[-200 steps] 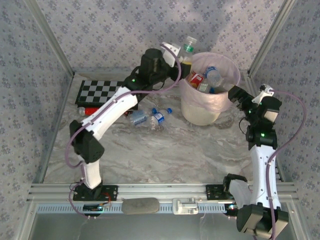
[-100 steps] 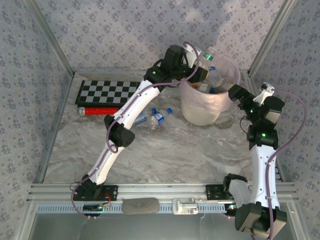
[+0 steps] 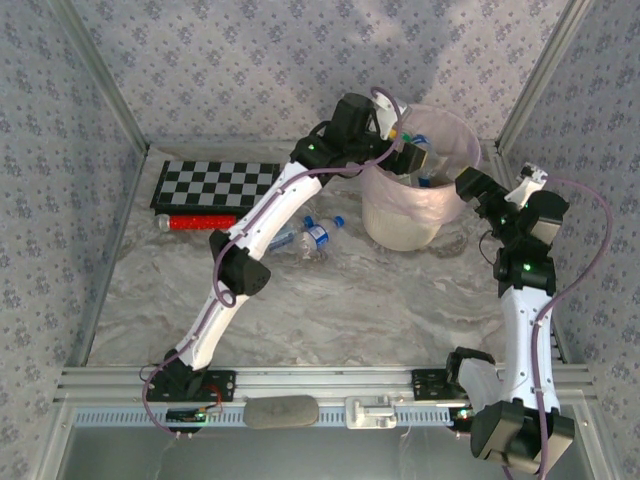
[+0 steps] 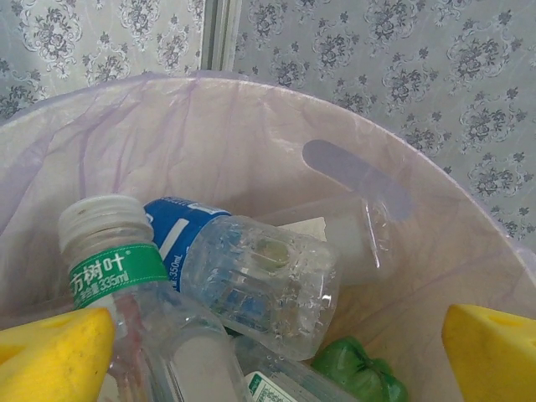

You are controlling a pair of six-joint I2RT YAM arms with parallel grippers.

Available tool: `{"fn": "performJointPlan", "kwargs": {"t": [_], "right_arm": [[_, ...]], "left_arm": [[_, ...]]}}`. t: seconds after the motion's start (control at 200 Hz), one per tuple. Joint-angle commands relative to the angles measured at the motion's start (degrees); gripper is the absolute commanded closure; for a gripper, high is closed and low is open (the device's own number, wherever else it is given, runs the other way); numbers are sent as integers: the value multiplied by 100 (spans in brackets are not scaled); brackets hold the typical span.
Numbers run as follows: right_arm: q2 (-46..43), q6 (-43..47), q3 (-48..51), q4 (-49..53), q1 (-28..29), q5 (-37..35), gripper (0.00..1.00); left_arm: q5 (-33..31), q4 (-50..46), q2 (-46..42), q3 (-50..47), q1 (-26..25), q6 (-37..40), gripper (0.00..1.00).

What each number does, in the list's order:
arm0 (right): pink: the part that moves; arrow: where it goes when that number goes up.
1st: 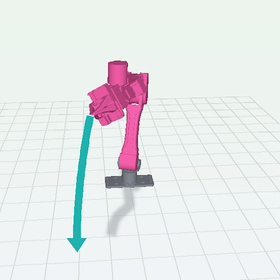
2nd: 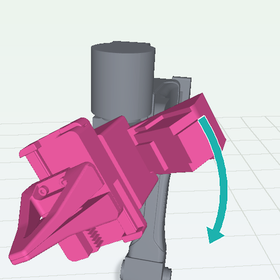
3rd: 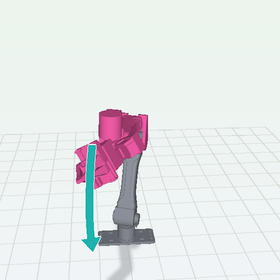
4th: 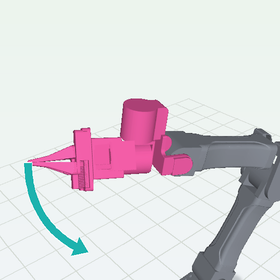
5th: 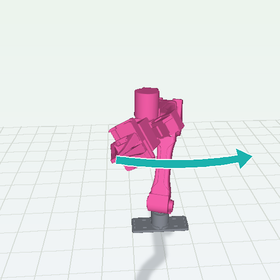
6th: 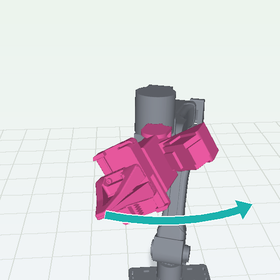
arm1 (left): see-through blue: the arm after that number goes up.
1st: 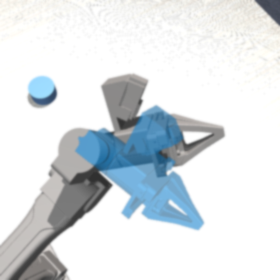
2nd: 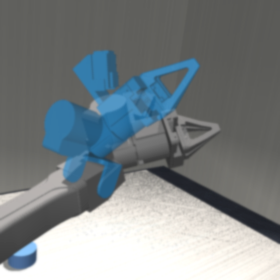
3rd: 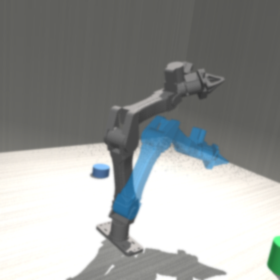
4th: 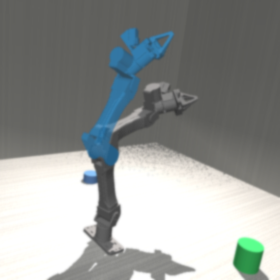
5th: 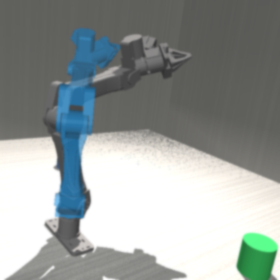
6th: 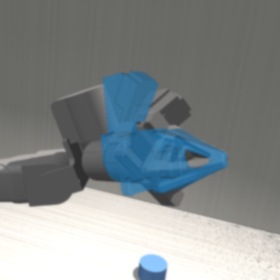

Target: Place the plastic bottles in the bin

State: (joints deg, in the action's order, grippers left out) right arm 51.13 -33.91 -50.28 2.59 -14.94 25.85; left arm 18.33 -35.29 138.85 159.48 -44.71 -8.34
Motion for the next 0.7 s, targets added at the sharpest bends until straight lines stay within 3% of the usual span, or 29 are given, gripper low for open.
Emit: {"fn": "performJointPlan", "kwargs": {"t": [0.0, 0.1, 0.175, 0.41, 0.55, 0.695], "right_arm": [[-19, -47, -79, -225, -28, 441, 1], [-48, 95, -226, -89, 66, 565, 1], [-77, 387, -484, 377, 250, 261, 1], [-122, 935, -1056, 1119, 1249, -721, 1], [-47, 949, -1232, 1144, 2030, -1173, 1], [185, 1045, -1384, 1011, 3003, -1661, 1]], "left_arm": [[-157, -140, -644, -23, -14, 145, 0], [-261, -153, -987, -364, -19, 262, 0], [-341, 101, -1405, -1030, -20, 335, 0], [-945, 2312, -3409, -4656, 152, 345, 0], [-1442, 3090, -4475, -6467, 513, 62, 0], [-1567, 3587, -5339, -8230, 1035, -546, 0]]}}
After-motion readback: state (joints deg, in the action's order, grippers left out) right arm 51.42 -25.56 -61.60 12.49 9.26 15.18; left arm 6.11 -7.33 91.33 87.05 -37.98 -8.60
